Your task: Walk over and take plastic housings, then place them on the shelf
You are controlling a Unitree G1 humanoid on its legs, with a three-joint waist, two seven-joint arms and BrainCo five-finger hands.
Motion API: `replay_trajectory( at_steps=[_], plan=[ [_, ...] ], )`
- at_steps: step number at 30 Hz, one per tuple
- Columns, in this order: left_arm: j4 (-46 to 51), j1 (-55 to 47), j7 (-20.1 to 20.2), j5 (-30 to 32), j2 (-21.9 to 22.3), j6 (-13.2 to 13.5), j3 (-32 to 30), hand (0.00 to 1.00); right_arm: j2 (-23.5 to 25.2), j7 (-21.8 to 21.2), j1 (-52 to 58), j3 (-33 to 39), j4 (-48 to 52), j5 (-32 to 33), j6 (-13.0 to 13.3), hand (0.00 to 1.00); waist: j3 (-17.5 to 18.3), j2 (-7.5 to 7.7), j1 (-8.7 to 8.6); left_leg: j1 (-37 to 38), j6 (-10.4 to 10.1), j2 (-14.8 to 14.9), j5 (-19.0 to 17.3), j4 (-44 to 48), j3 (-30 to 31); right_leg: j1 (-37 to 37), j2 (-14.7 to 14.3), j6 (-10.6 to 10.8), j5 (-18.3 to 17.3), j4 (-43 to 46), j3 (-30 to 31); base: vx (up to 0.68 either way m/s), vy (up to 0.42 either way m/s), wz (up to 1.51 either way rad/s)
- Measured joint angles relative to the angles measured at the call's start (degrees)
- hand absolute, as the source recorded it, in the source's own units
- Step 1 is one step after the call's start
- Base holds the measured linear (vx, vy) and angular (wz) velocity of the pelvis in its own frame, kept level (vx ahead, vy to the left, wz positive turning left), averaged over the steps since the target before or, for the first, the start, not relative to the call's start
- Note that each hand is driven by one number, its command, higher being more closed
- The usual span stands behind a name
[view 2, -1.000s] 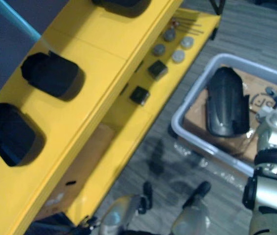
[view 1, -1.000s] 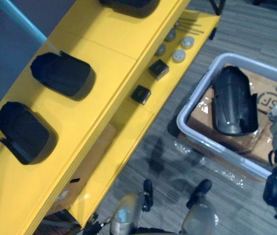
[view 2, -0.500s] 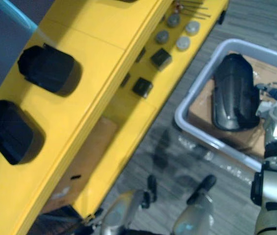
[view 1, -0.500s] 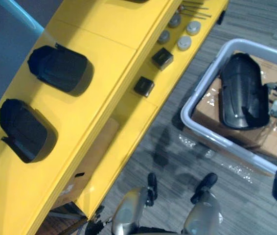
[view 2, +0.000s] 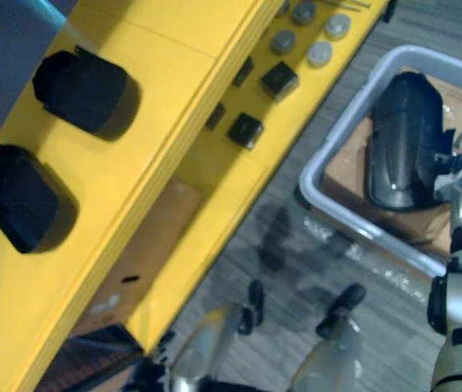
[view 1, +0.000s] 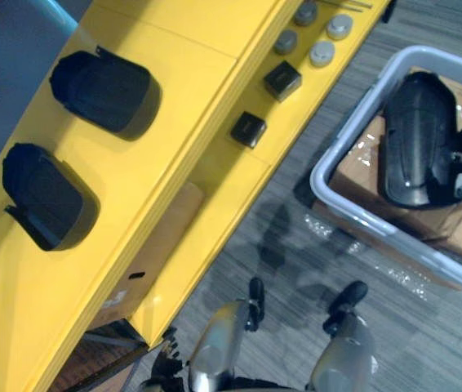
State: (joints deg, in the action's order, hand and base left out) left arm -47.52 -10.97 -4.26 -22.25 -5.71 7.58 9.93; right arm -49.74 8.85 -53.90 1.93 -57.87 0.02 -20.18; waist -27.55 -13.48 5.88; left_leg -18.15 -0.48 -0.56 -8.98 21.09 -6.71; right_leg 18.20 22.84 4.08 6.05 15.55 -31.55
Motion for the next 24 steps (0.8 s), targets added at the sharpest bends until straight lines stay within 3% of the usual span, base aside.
replay_trajectory(
  at_steps=[3,5,8,11,17,24],
  plan=[
    [-0.4,0.5,-0.3,-0.1,0.0,0.1,0.4,0.00,-0.1,1.2,-0.7,-1.3,-1.3,-3.7,-1.1,1.00,0.2,-0.26,0.17,0.0,0.0,0.0,0.0,0.3,0.1,0.0,0.0,0.0,0.0,0.1,0.0,0.00,0.000,0.00],
    [-0.4,1.2,-0.3,-0.3,0.0,0.4,0.6,0.00,0.0,2.2,-0.8,-2.4,-2.1,-9.4,-1.7,1.00,0.5,-0.64,0.64,-0.2,0.0,0.0,0.0,0.4,0.2,0.0,0.0,0.0,0.0,0.1,-0.3,-0.01,0.025,0.04],
    [-0.5,1.6,-1.2,-0.3,-0.1,1.1,2.4,0.00,0.0,2.4,-1.0,-2.5,-4.4,-13.5,-5.0,1.00,1.0,-1.41,1.25,-1.3,0.0,-0.1,0.0,0.4,1.2,0.0,0.1,-0.1,-0.1,0.0,-1.4,-0.02,0.024,0.15],
    [-0.5,1.6,-1.4,-0.3,-0.1,2.1,2.7,0.00,0.1,2.4,-0.9,-3.8,-6.1,-16.9,-5.9,1.00,1.0,-1.46,1.46,-1.4,0.0,-0.1,0.0,0.5,1.3,0.0,0.1,-0.1,-0.1,0.1,-1.5,-0.01,0.007,0.04],
    [1.5,1.3,-1.8,-0.1,-1.3,2.9,4.2,0.00,0.1,3.8,-1.0,-4.4,-6.9,-20.9,-5.7,1.00,1.0,-1.46,1.45,-1.7,0.0,0.0,0.0,1.3,1.5,-0.1,0.0,-0.2,-0.1,0.1,-1.8,-0.01,0.010,0.01],
    [9.1,-2.2,-1.9,0.2,-4.7,2.3,5.9,0.00,-0.2,8.7,-1.0,-4.9,-8.5,-22.4,-2.0,1.00,1.0,-1.37,1.37,-1.9,0.0,0.4,0.0,2.2,1.7,-0.9,-0.3,-0.4,0.1,-0.2,-2.5,-0.02,0.022,0.02]
  ],
)
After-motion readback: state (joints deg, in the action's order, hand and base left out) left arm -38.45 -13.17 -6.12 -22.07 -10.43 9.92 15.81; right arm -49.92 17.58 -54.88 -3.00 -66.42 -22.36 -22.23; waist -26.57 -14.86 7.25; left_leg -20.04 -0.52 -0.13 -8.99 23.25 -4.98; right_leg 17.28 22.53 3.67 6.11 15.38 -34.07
